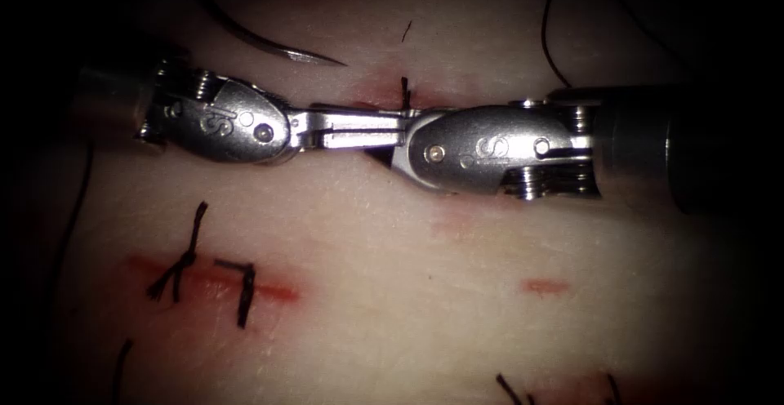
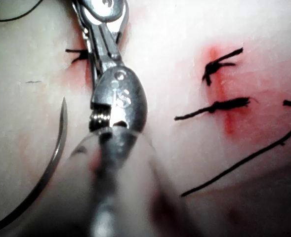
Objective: Wound Closure
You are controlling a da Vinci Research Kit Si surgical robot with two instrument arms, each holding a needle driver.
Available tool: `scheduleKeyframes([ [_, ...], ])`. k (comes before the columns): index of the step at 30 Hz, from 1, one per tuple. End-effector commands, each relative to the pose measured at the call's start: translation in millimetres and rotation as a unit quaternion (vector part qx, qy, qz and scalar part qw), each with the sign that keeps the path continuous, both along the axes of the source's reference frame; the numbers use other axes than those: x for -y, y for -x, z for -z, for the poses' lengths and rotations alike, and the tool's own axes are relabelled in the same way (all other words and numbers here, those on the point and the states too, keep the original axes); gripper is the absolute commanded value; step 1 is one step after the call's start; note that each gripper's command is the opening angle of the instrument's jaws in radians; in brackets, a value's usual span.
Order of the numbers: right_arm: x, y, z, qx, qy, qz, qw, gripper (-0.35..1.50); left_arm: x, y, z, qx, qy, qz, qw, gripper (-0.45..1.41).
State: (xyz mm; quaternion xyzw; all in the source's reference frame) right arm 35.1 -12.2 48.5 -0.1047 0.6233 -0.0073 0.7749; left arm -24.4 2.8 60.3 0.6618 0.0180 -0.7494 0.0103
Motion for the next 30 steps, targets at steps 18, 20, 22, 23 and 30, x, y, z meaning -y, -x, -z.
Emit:
scheduleKeyframes([
  [18, 0.7, 9.7, 6.0, 0.007, -0.033, -0.053, 0.998, 1.45, -1.0, -5.7, 2.5, -0.066, 0.002, 0.059, 0.996, -0.45],
  [20, 0.6, 10.1, 6.3, 0.01, -0.034, -0.056, 0.998, 1.45, -1.2, -6.4, 2.1, -0.093, 0.012, 0.063, 0.994, -0.45],
  [22, 0.6, 10.3, 6.3, 0.012, -0.035, -0.058, 0.998, 1.45, -1.4, -7.0, 1.6, -0.109, 0.016, 0.065, 0.992, -0.45],
  [23, 0.5, 10.4, 6.2, 0.013, -0.034, -0.058, 0.998, 1.45, -1.5, -7.4, 1.3, -0.118, 0.017, 0.07, 0.99, -0.45],
  [30, 0.7, 10.3, 5.8, 0.013, -0.032, -0.058, 0.998, 1.43, -2.5, -10.1, -1.1, -0.219, 0.021, 0.084, 0.972, -0.42],
])
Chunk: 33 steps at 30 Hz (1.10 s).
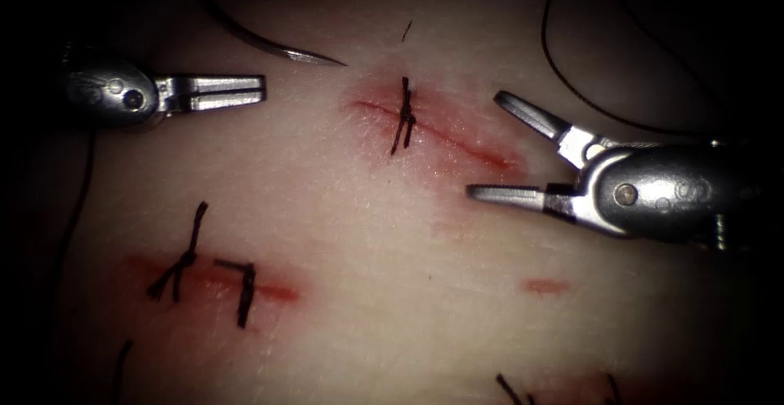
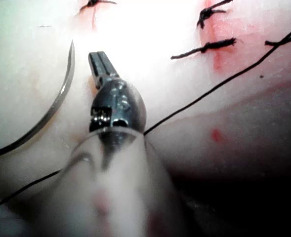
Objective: Wound Closure
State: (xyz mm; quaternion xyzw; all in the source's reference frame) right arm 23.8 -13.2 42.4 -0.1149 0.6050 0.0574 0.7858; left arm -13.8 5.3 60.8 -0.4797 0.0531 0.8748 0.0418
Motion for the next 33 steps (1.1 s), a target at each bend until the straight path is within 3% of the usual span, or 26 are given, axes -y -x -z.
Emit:
scheduleKeyframes([
  [1, -0.3, -1.0, -0.4, -0.001, 0.002, 0.0, 1.0, 1.41, -0.2, 0.2, -0.9, -0.014, -0.007, 0.004, 1.0, -0.42],
  [5, -0.2, -1.0, -0.4, -0.001, 0.002, 0.0, 1.0, 1.4, -0.6, -1.0, -2.4, -0.052, -0.034, 0.018, 0.998, -0.42],
  [6, -0.2, -1.0, -0.4, -0.001, 0.002, 0.0, 1.0, 1.4, -0.4, -1.2, -3.1, -0.064, -0.064, 0.028, 0.996, -0.01],
  [7, -0.2, -1.0, -0.4, -0.001, 0.002, 0.0, 1.0, 1.4, -0.4, -1.2, -3.1, -0.064, -0.064, 0.028, 0.996, -0.01],
  [10, -0.1, -1.0, -0.5, -0.001, 0.003, 0.0, 1.0, 1.38, 0.4, -1.2, -4.5, -0.067, -0.111, 0.037, 0.991, 0.72],
  [17, 0.0, -1.1, -0.6, 0.0, 0.004, 0.0, 1.0, 1.36, 1.8, -1.3, -5.2, -0.087, -0.133, 0.048, 0.986, 0.69],
  [20, 0.1, -1.1, -0.7, -0.001, 0.005, -0.001, 1.0, 1.35, 1.8, -1.6, -4.5, -0.086, -0.14, 0.049, 0.985, 0.74],
  [23, 0.2, -1.1, -0.9, 0.001, 0.005, 0.001, 1.0, 1.33, 1.7, -2.4, -3.3, -0.086, -0.147, 0.047, 0.984, 0.59],
  [33, 0.3, -1.0, -0.9, 0.002, 0.005, 0.002, 1.0, 1.33, 2.2, -3.7, -0.7, -0.091, -0.163, 0.047, 0.981, 0.57],
])
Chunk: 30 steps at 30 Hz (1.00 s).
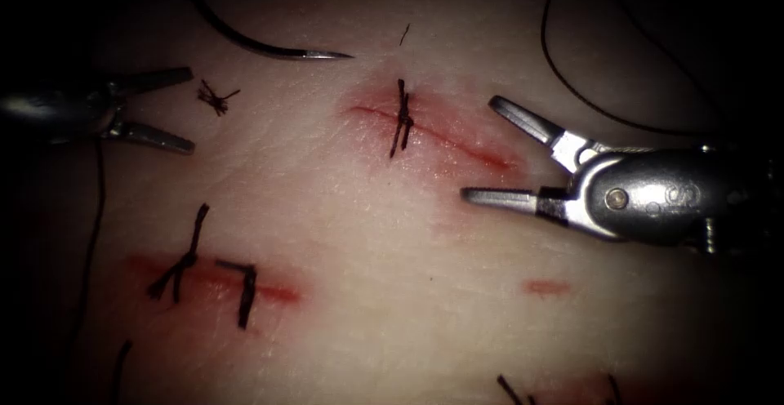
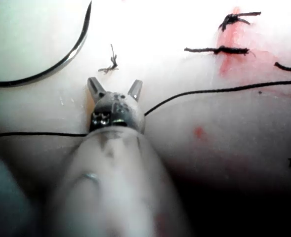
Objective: Wound Closure
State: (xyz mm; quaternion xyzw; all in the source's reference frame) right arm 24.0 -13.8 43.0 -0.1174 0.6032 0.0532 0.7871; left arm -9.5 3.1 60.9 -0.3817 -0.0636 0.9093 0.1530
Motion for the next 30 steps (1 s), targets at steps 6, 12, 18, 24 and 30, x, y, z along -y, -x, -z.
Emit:
scheduleKeyframes([
  [6, -0.3, -0.9, -0.2, 0.0, 0.0, 0.001, 1.0, 1.33, -2.2, 2.2, 1.7, 0.016, 0.003, 0.021, 1.0, 0.76],
  [12, -0.3, -0.8, -0.2, 0.002, 0.0, 0.003, 1.0, 1.31, -5.2, 4.5, 4.7, 0.019, -0.003, 0.064, 0.998, 0.96],
  [18, -0.3, -0.7, -0.2, 0.002, 0.0, 0.004, 1.0, 1.31, -7.4, 7.5, 6.4, 0.001, -0.016, 0.094, 0.995, 1.06],
  [24, -0.3, -0.6, -0.2, 0.002, 0.0, 0.004, 1.0, 1.31, -8.1, 9.3, 5.1, -0.039, -0.027, 0.051, 0.998, 1.03],
  [30, -0.3, -0.6, -0.1, 0.002, 0.0, 0.004, 1.0, 1.31, -8.4, 9.8, 2.7, -0.071, -0.042, 0.011, 0.997, 0.98],
])
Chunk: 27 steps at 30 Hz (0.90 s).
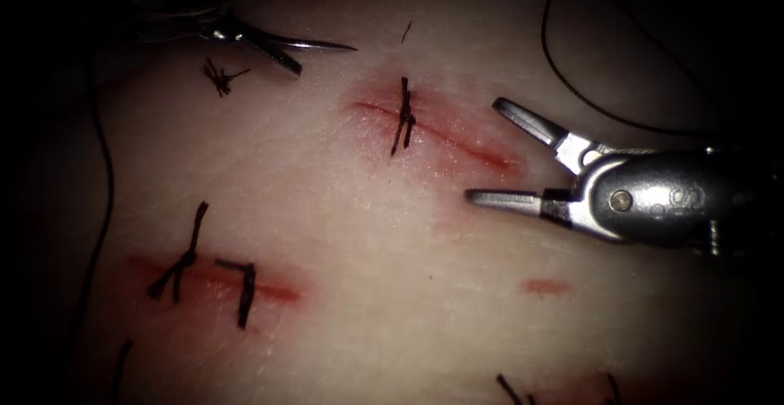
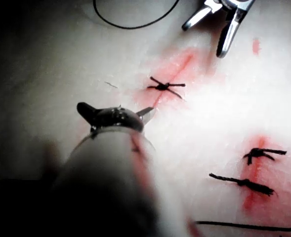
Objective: Wound Closure
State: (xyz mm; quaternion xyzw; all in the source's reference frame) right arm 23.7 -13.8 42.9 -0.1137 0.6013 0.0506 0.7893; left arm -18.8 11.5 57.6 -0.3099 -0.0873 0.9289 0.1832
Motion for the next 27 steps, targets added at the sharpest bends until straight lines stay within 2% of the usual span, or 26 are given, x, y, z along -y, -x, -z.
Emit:
scheduleKeyframes([
  [1, -0.3, -0.9, -0.2, -0.001, 0.001, 0.0, 1.0, 1.31, 0.0, 0.5, -1.0, -0.005, -0.001, -0.005, 1.0, 0.96],
  [6, -0.3, -0.9, -0.2, -0.001, 0.001, 0.0, 1.0, 1.31, 0.5, 0.5, -3.4, -0.027, -0.013, -0.035, 0.999, 0.89],
  [11, -0.3, -0.9, -0.2, -0.002, -0.002, -0.001, 1.0, 1.31, 0.6, 0.7, -5.1, -0.036, -0.019, -0.049, 0.998, 0.71],
  [13, -0.2, -0.9, -0.2, -0.002, -0.002, -0.001, 1.0, 1.31, 0.5, 0.9, -5.7, -0.032, -0.022, -0.053, 0.998, 0.51],
  [15, -0.2, -0.9, -0.1, -0.002, -0.002, -0.001, 1.0, 1.29, 0.6, 1.1, -6.1, -0.027, -0.032, -0.063, 0.997, 0.12],
  [16, -0.2, -0.9, -0.1, -0.002, -0.002, -0.001, 1.0, 1.29, 0.6, 1.1, -6.1, -0.027, -0.032, -0.063, 0.997, 0.12],
  [18, -0.2, -0.9, -0.1, -0.002, -0.002, -0.001, 1.0, 1.29, 0.3, 1.2, -6.2, -0.021, -0.039, -0.068, 0.997, -0.45],
  [22, -0.2, -0.9, -0.1, -0.002, -0.002, -0.001, 1.0, 1.29, -0.4, 1.3, -5.7, -0.017, -0.043, -0.07, 0.996, -0.45],
  [27, -0.2, -0.9, -0.1, -0.002, -0.002, -0.001, 1.0, 1.26, -1.7, 1.0, -3.6, -0.009, 0.016, -0.091, 0.996, -0.45],
])
